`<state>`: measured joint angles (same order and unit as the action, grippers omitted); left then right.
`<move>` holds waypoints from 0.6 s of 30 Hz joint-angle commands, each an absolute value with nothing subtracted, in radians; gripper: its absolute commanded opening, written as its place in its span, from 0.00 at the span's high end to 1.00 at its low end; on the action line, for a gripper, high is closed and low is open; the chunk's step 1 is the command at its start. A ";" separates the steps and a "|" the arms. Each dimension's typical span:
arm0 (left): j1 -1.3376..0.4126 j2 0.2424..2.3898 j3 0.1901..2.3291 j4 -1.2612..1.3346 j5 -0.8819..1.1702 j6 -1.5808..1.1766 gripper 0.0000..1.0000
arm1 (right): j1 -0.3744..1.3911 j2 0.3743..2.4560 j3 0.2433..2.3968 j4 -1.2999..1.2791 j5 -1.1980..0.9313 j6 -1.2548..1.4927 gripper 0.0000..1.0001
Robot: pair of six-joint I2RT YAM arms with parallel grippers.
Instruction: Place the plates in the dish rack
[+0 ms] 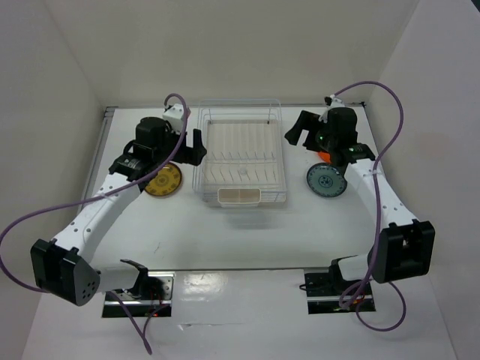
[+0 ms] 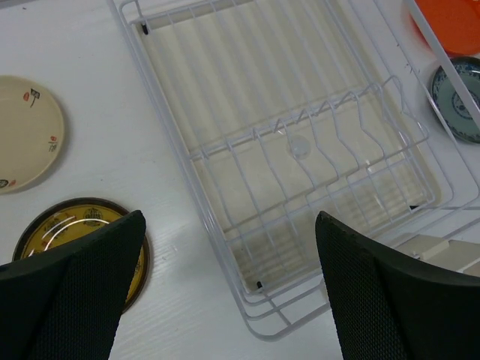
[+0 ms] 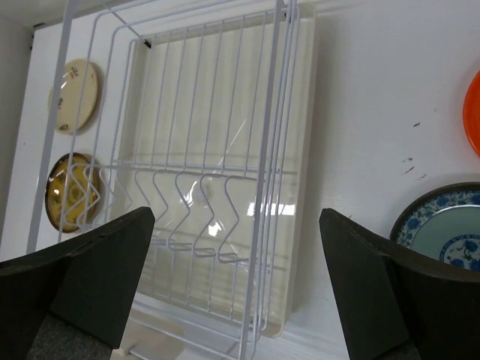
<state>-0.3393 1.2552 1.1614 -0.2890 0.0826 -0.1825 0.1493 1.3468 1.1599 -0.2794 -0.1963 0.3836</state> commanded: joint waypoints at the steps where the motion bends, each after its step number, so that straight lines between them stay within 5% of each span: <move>1: -0.344 1.233 1.174 -0.253 0.095 -0.196 0.00 | 0.150 1.371 1.210 -0.253 -0.207 0.367 0.00; 7: -0.344 1.230 1.179 -0.245 0.037 -0.147 0.00 | 0.150 1.351 1.154 -0.175 -0.250 0.388 0.00; 13: -0.325 1.346 1.259 -0.388 -0.202 -0.247 0.00 | 0.150 1.410 1.298 -0.379 -0.178 0.362 0.00; 18: -0.137 1.465 1.282 -0.403 -0.048 -0.398 0.07 | 0.140 1.431 1.280 -0.335 -0.199 0.339 0.00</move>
<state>-0.2512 1.4094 1.2552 -0.3676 -0.0757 -0.2722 0.1478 1.4204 1.2728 -0.3473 -0.1986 0.3660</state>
